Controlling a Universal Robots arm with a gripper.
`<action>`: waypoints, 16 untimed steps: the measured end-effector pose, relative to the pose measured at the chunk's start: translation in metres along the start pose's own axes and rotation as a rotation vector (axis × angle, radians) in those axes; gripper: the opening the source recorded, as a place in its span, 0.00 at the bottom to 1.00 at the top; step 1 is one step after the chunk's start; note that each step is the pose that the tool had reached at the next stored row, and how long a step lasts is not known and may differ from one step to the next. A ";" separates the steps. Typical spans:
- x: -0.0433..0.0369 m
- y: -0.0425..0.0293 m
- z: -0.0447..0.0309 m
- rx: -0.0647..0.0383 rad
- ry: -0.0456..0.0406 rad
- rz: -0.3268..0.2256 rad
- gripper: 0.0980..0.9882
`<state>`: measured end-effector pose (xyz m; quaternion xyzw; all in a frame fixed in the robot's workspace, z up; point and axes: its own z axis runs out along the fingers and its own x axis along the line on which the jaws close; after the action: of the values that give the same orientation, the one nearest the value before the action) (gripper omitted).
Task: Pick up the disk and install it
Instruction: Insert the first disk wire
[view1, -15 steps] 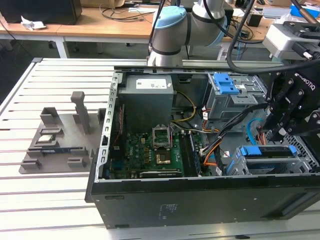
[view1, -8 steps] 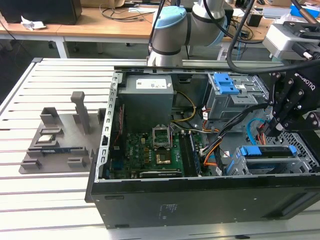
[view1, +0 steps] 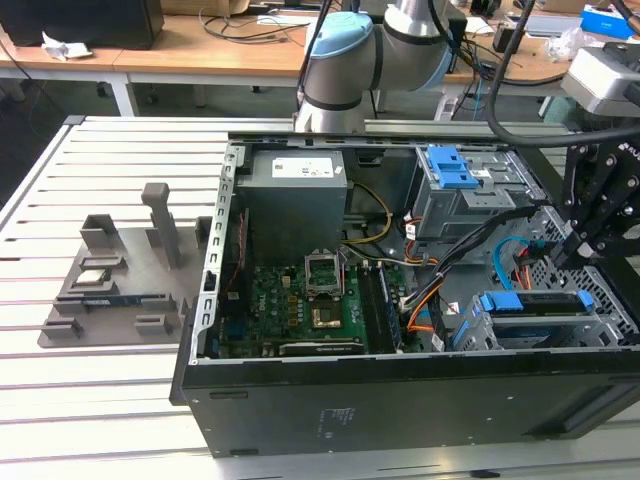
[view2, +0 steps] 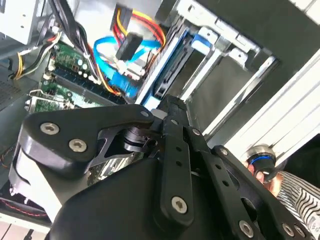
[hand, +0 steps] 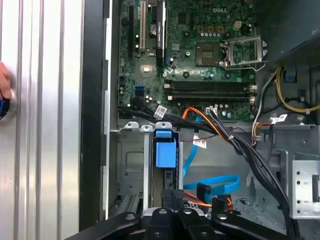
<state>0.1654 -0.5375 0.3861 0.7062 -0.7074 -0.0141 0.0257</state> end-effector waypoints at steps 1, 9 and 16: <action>-0.0013 -0.0049 -0.0003 0.000 0.0005 0.000 0.01; -0.0473 -0.0183 0.0139 -0.001 0.0096 0.000 0.01; -0.0521 -0.0169 0.0188 -0.001 0.0096 0.000 0.01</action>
<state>0.1813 -0.4858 0.3656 0.7061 -0.7075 -0.0110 0.0293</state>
